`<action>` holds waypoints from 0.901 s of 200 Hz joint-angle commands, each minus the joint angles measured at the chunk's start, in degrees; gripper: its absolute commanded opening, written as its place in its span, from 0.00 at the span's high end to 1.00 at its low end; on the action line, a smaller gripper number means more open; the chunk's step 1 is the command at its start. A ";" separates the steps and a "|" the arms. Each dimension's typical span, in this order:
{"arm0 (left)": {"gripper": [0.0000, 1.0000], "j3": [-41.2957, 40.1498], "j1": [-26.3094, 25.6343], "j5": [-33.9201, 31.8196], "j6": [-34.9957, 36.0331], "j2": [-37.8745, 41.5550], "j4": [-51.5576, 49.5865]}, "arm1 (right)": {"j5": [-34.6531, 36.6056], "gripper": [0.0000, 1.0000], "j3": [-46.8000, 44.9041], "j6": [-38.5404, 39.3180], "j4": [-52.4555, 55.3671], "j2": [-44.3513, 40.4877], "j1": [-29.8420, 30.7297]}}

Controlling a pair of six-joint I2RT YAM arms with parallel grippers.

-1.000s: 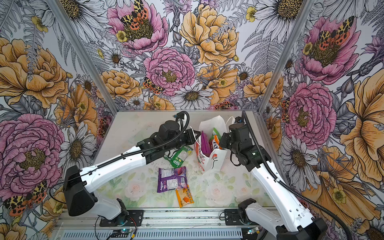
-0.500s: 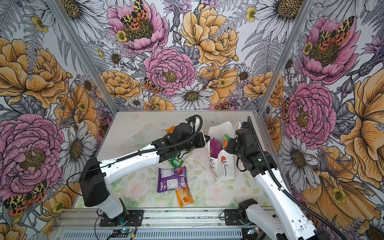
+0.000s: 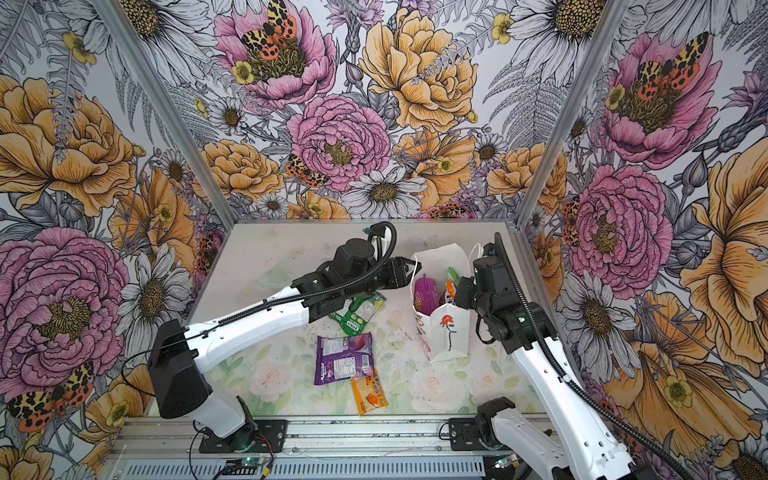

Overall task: Place the snacks into the paper bag
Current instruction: Place the paper bag at the middle-right of the table.

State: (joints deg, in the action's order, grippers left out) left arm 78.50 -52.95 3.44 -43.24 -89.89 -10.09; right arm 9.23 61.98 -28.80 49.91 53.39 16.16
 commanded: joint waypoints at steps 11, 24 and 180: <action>0.42 -3.15 0.17 -0.58 1.50 5.75 1.78 | 1.09 1.00 3.15 0.96 -1.92 0.40 -0.34; 0.40 -4.90 0.00 -1.25 1.33 7.53 2.24 | 1.26 1.00 3.24 0.78 -1.92 0.45 -0.36; 0.29 -38.47 24.86 -4.96 1.37 36.33 -13.72 | 2.86 1.00 2.21 3.48 -1.57 -1.86 -0.48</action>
State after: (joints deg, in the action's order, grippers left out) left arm 44.53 -31.73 -2.83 -40.53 -55.44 -24.32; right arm 10.33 64.01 -25.80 52.29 53.82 16.03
